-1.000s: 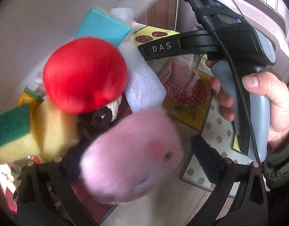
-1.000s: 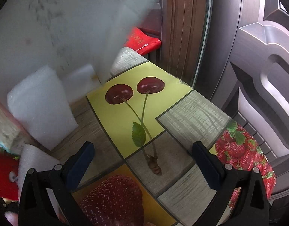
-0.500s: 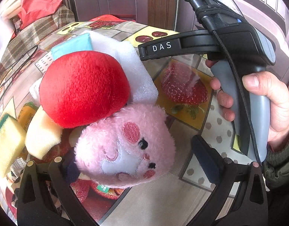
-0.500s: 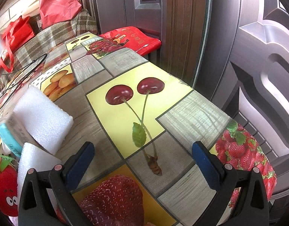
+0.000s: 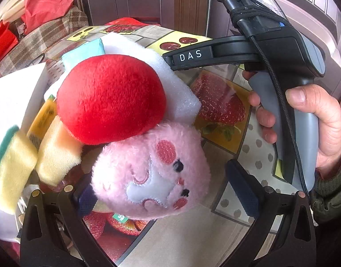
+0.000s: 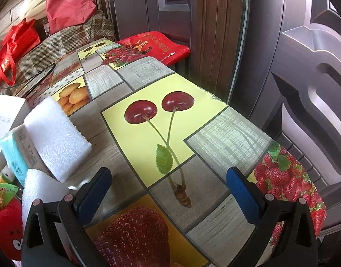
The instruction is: Organize soft objects
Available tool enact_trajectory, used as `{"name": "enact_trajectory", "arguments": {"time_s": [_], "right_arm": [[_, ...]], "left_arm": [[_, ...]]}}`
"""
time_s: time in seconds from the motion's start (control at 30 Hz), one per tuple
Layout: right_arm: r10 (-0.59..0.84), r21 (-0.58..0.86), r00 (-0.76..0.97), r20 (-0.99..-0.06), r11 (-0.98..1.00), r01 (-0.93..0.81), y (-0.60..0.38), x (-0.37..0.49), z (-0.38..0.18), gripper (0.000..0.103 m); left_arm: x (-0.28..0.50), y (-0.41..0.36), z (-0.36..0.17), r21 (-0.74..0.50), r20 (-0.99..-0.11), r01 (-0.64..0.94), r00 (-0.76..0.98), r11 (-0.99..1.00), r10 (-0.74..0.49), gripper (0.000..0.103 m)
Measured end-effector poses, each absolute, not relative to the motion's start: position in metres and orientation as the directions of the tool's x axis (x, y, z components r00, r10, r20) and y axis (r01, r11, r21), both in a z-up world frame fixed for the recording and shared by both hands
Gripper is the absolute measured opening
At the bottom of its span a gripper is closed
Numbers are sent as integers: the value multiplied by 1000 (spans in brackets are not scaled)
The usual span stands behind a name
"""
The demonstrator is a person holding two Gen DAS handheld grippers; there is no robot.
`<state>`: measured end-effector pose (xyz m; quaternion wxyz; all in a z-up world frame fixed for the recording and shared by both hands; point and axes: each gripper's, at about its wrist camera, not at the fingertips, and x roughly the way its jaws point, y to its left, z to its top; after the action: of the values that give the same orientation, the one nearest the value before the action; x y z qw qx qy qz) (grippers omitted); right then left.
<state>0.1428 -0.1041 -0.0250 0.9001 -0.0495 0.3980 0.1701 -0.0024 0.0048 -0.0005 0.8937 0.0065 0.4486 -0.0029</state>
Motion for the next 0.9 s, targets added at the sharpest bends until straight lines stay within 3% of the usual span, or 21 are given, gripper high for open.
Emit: {"name": "enact_trajectory", "arguments": {"time_s": [0.9], "right_arm": [[252, 16, 651, -716, 939, -345, -104, 142, -25, 103]], "left_arm": [[-3, 5, -1, 9, -802, 11, 597, 1000, 1, 102]]}}
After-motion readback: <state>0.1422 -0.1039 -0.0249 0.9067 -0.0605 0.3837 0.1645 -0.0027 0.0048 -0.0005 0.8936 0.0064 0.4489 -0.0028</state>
